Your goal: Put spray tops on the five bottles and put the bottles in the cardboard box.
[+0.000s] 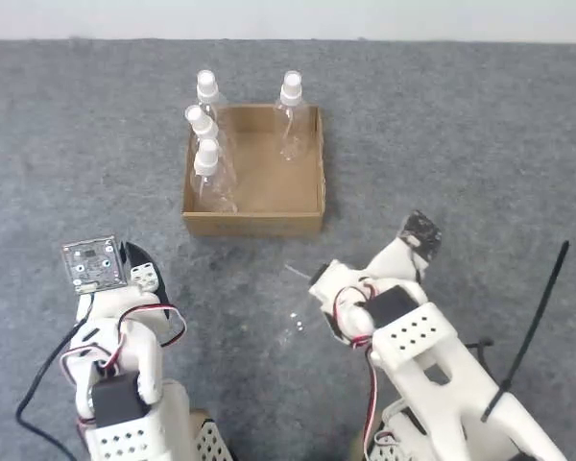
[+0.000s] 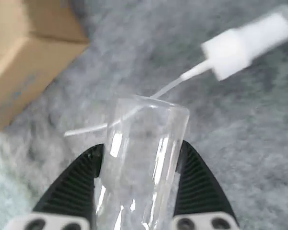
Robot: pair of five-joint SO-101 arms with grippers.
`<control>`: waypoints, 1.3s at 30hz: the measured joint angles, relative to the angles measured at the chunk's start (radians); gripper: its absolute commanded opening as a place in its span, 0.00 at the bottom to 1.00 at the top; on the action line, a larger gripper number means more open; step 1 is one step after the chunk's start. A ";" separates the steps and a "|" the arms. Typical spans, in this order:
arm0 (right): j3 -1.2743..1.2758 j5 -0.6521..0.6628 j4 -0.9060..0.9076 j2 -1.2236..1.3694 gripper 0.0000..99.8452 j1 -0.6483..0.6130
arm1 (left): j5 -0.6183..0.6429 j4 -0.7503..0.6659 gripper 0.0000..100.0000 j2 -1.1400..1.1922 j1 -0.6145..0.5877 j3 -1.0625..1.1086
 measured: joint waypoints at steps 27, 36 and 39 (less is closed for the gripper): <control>0.000 -0.018 0.213 -0.006 0.09 0.321 | 0.000 0.000 0.01 0.000 0.000 0.000; 0.000 -0.018 0.216 -0.006 0.16 0.321 | 0.000 0.000 0.01 0.000 0.000 0.000; 0.000 -0.018 0.216 -0.006 0.20 0.321 | 0.000 0.000 0.01 0.000 0.000 0.000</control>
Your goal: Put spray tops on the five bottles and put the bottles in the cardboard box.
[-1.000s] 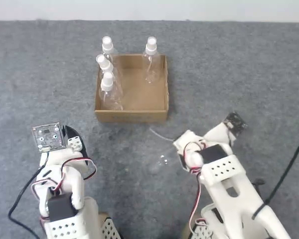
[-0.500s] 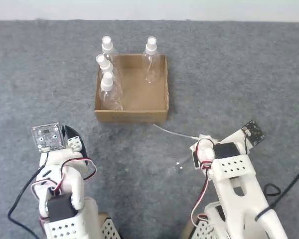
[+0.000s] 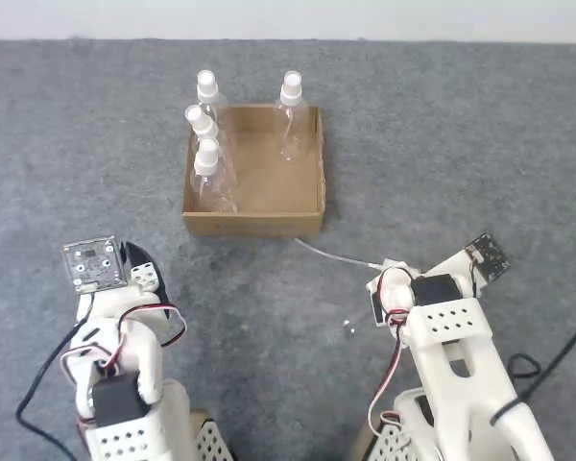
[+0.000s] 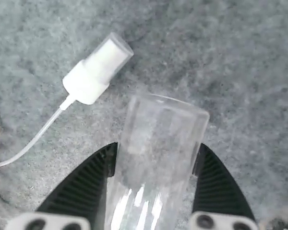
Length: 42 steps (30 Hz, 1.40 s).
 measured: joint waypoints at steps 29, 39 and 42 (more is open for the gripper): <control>-0.227 -0.091 0.193 0.000 0.28 0.000 | 0.000 0.000 0.01 0.000 0.000 0.000; -0.245 -0.083 0.206 0.000 0.28 0.000 | 0.000 -0.017 0.01 0.000 0.000 0.021; -0.281 -0.005 0.206 0.000 0.28 0.000 | 0.000 -0.017 0.01 0.000 0.000 0.021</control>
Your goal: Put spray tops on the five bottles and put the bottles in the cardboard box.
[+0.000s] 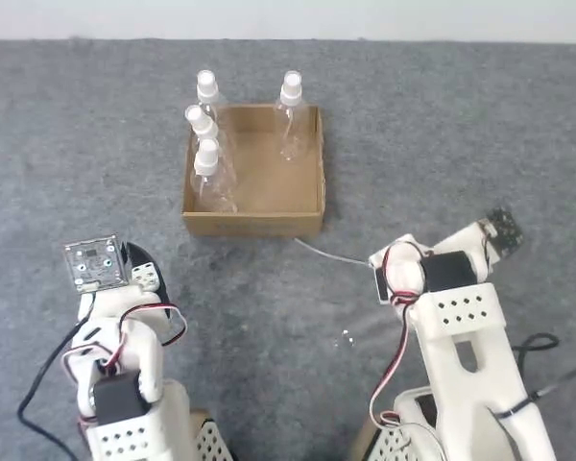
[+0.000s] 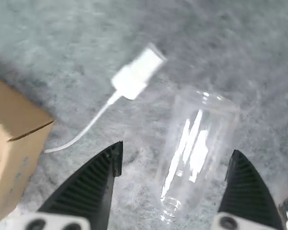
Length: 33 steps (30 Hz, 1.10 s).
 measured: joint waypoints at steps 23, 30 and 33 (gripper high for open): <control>-0.282 0.175 0.003 0.000 0.28 0.028 | 0.000 0.000 0.01 0.000 0.000 0.000; -0.284 0.292 0.005 0.000 0.28 0.026 | 0.000 -0.009 0.01 0.000 0.000 0.002; -0.299 0.387 0.009 0.000 0.28 0.025 | 0.000 -0.037 0.01 0.000 0.000 0.023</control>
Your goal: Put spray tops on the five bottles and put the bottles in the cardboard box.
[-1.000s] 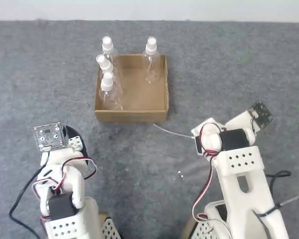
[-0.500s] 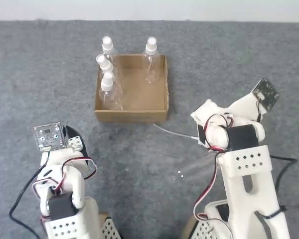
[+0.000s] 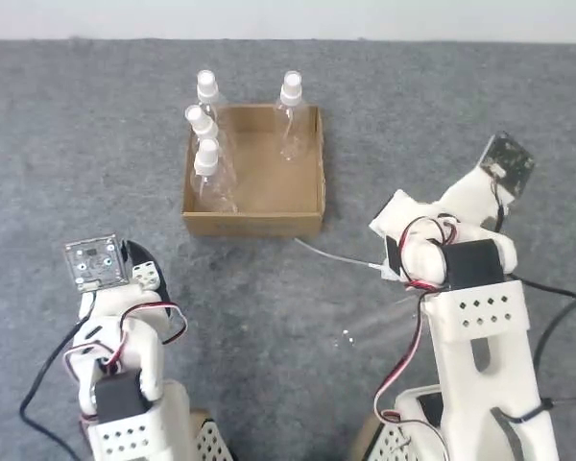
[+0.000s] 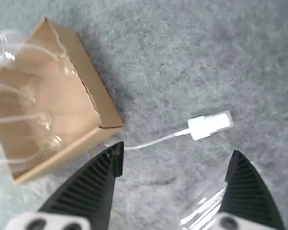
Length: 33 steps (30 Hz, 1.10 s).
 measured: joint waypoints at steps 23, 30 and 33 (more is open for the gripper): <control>-0.020 0.941 0.117 0.000 0.28 -0.141 | 0.000 -0.008 0.01 0.000 0.000 0.000; -0.020 1.192 0.196 0.000 0.28 -0.210 | 0.000 -0.008 0.01 0.000 0.000 0.000; -0.020 1.284 0.252 0.000 0.28 -0.253 | 0.000 -0.008 0.01 0.000 0.000 0.000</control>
